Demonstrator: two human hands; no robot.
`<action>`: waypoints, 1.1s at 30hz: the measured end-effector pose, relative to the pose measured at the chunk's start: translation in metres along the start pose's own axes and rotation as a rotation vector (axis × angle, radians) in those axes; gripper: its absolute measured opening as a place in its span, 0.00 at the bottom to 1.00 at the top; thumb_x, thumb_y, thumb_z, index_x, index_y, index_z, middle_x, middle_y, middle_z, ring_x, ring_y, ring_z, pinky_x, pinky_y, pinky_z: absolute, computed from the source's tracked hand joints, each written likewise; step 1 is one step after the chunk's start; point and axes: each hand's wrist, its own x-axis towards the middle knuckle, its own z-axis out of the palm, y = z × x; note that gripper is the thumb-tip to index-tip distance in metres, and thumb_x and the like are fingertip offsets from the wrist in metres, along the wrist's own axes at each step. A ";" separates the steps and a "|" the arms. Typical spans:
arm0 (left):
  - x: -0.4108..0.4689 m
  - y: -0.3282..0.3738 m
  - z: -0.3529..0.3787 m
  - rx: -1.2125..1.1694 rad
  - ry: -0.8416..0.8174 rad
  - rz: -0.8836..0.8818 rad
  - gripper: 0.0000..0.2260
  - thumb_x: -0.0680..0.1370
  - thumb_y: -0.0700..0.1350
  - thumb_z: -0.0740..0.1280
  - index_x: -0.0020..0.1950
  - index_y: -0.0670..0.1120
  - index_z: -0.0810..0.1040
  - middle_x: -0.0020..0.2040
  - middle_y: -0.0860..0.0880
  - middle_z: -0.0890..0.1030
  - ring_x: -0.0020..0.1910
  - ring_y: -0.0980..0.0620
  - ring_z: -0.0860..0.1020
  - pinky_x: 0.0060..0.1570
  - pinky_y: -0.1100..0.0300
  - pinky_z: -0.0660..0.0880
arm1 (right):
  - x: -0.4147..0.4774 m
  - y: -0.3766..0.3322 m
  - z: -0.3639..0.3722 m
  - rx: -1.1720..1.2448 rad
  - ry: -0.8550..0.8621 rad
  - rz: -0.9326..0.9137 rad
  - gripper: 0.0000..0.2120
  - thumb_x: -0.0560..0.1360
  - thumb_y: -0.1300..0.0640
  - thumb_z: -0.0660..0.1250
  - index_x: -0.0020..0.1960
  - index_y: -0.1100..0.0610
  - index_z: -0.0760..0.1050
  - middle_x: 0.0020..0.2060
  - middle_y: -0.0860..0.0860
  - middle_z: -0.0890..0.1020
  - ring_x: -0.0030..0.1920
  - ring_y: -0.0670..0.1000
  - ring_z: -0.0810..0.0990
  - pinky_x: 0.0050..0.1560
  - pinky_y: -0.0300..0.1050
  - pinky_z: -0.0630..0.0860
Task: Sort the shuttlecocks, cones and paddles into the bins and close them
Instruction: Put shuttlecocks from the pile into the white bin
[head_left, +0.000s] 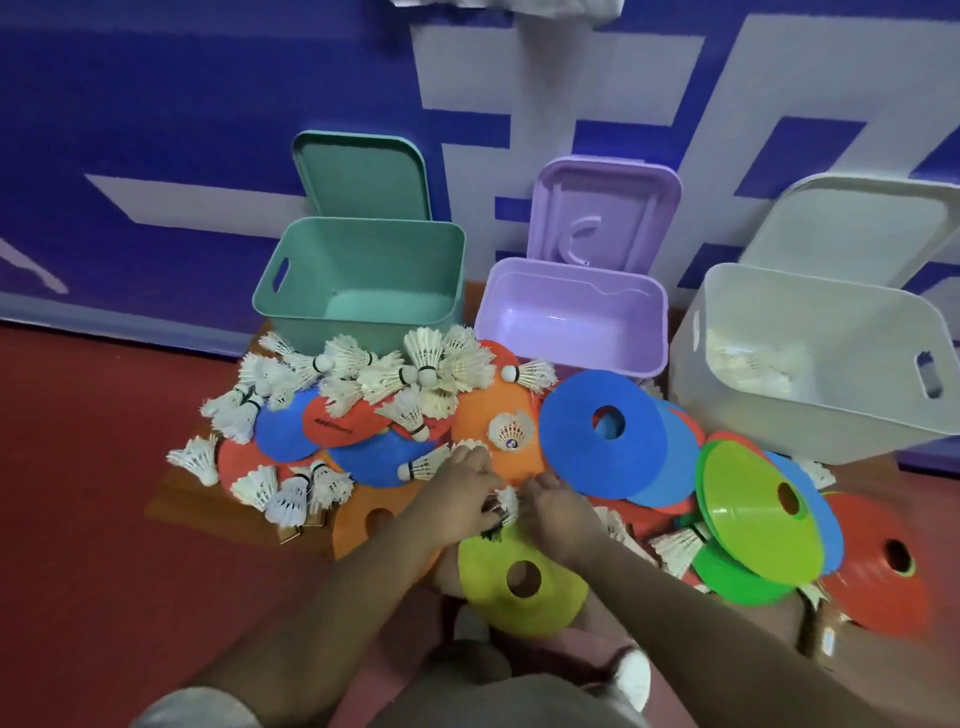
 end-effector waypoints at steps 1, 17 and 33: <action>0.000 -0.001 0.001 0.032 0.005 0.021 0.19 0.74 0.51 0.68 0.64 0.50 0.77 0.61 0.48 0.70 0.61 0.48 0.65 0.62 0.56 0.65 | 0.001 -0.002 0.004 -0.036 0.032 0.013 0.21 0.76 0.59 0.61 0.69 0.56 0.67 0.63 0.56 0.72 0.63 0.60 0.71 0.61 0.53 0.71; 0.004 -0.057 0.005 -0.109 0.036 -0.263 0.26 0.76 0.48 0.68 0.73 0.45 0.67 0.64 0.44 0.73 0.64 0.43 0.71 0.63 0.50 0.69 | -0.016 0.015 -0.019 0.346 0.306 0.115 0.14 0.72 0.57 0.69 0.45 0.49 0.63 0.34 0.44 0.70 0.43 0.51 0.68 0.36 0.45 0.64; -0.005 -0.046 -0.041 -0.771 0.433 -0.332 0.03 0.78 0.46 0.66 0.45 0.50 0.77 0.46 0.42 0.78 0.43 0.46 0.78 0.47 0.52 0.75 | -0.021 0.024 -0.032 0.727 0.272 0.137 0.17 0.71 0.48 0.75 0.49 0.52 0.68 0.37 0.53 0.74 0.36 0.49 0.71 0.40 0.52 0.74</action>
